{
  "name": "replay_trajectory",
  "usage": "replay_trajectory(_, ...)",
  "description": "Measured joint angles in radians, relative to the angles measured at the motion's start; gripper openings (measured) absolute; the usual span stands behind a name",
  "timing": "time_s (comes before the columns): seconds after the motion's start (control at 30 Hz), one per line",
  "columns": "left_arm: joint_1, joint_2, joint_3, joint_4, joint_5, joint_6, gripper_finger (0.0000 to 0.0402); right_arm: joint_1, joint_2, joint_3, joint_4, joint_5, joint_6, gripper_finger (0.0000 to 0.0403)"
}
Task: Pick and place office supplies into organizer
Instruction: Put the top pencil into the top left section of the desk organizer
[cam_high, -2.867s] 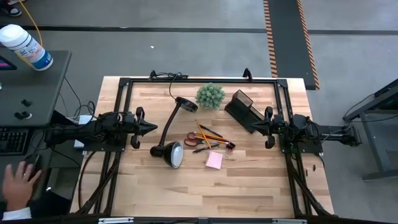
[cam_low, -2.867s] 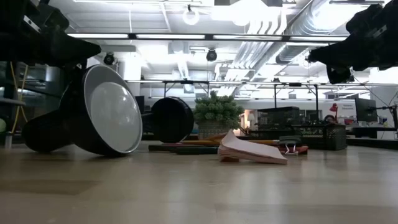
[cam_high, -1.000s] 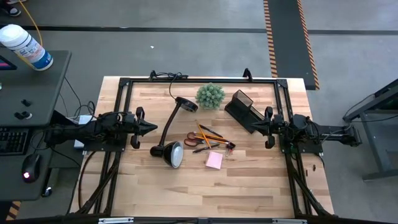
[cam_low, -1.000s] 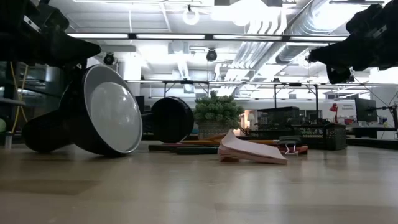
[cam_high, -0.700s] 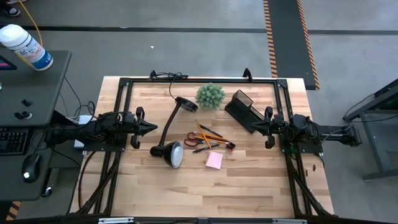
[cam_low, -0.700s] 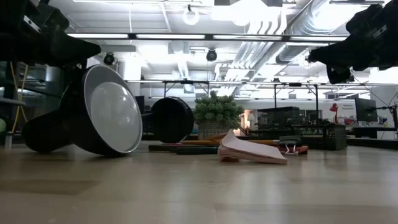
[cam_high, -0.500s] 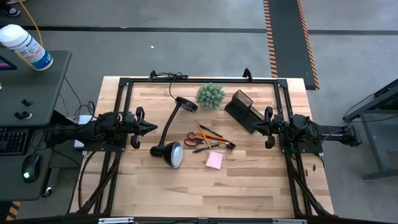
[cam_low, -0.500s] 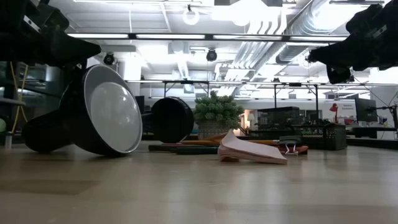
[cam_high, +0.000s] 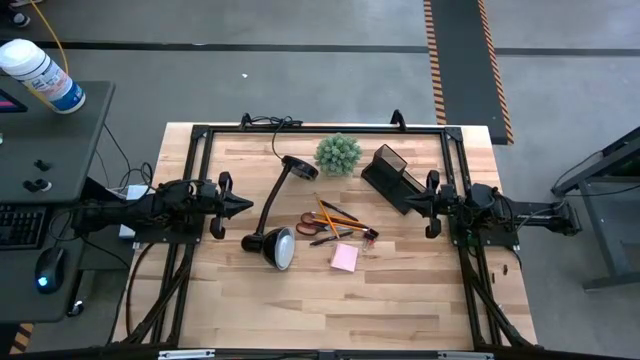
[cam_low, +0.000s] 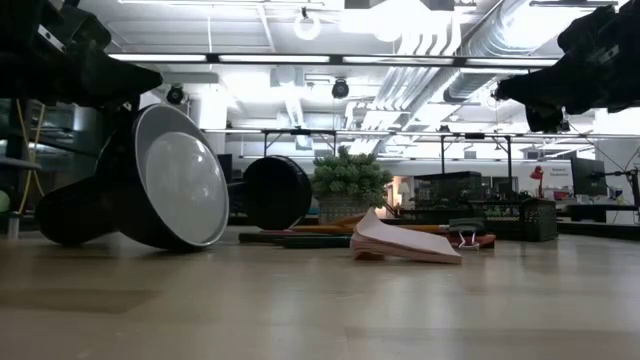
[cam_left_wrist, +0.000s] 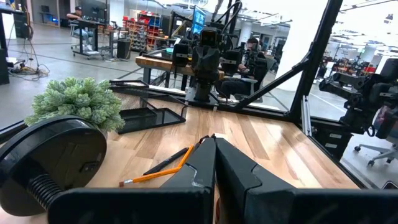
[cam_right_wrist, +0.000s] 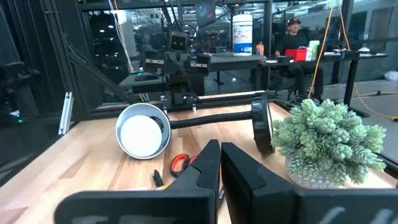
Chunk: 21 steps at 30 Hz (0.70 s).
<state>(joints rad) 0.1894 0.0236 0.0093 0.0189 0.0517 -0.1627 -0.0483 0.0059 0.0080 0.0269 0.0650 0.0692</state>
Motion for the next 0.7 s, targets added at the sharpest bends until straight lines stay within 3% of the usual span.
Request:
replay_trajectory(0.3, 0.000, 0.000, 0.000, 0.000, 0.000, 0.000, 0.0001, 0.000, 0.000, 0.000, 0.000, -0.001, 0.001, 0.0007)
replay_trajectory(0.57, 0.000, 0.000, 0.000, 0.008, 0.000, -0.001, 0.0001, 0.000, 0.000, 0.000, 0.004, -0.008, 0.103, 0.0007)
replay_trajectory(0.7, 0.000, 0.000, 0.000, 0.007, 0.000, -0.001, 0.0001, 0.000, 0.000, 0.000, 0.019, 0.024, 0.062, 0.0007)
